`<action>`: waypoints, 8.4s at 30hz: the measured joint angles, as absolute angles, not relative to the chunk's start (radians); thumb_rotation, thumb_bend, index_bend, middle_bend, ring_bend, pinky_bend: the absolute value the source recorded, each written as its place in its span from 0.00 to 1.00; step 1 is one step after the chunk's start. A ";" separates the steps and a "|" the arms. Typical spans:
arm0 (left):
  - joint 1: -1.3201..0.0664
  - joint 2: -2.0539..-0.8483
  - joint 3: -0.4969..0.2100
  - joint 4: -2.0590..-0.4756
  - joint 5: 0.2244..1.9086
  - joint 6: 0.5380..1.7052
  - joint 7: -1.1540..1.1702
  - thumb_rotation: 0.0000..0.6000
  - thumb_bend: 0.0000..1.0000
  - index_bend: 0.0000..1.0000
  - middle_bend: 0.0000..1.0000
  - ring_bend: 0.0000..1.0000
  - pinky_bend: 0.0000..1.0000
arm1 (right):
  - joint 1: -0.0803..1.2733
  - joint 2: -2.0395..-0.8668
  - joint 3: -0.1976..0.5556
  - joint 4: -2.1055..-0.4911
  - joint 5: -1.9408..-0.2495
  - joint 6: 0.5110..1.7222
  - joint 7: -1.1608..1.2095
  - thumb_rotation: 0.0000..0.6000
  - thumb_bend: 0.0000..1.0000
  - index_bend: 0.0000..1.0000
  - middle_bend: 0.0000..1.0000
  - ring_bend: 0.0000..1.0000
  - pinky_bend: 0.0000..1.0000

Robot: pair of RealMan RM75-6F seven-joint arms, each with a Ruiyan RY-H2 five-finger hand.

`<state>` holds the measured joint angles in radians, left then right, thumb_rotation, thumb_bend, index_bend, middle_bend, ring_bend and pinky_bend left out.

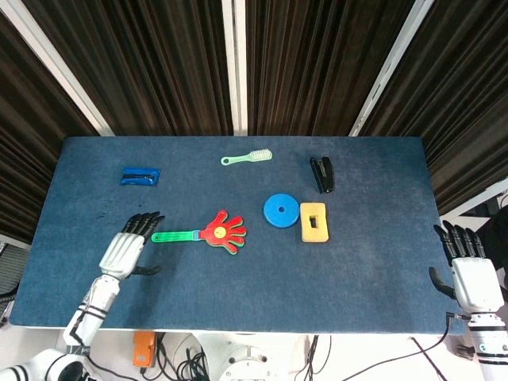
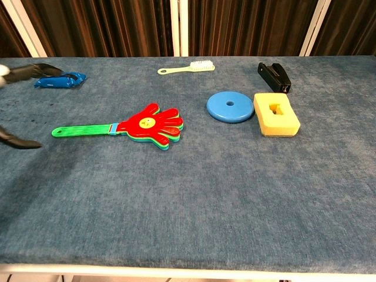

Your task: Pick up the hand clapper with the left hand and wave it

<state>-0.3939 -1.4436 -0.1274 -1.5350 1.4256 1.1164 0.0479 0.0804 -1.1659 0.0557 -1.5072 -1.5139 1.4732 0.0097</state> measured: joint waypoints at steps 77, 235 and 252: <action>-0.693 -1.728 -0.209 -1.222 1.036 0.843 0.174 1.00 0.25 0.49 0.25 0.10 0.13 | 0.074 -1.176 0.066 -1.418 -1.475 1.454 0.105 1.00 0.31 0.00 0.00 0.00 0.00; -0.603 -1.483 -0.177 -1.264 1.471 1.115 0.290 1.00 0.61 1.00 1.00 1.00 1.00 | 0.075 -1.177 0.066 -1.424 -1.463 1.436 0.097 1.00 0.31 0.00 0.00 0.00 0.00; -0.458 -1.459 -0.558 -1.640 0.960 1.075 -0.650 1.00 0.65 1.00 1.00 1.00 1.00 | 0.080 -1.176 0.065 -1.441 -1.466 1.431 0.074 1.00 0.31 0.00 0.00 0.00 0.00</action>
<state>-0.4581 -1.4592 -0.5580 -1.6404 0.9605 1.0748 -0.6503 0.0803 -1.1763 0.0652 -1.4407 -1.4660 1.4310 0.0739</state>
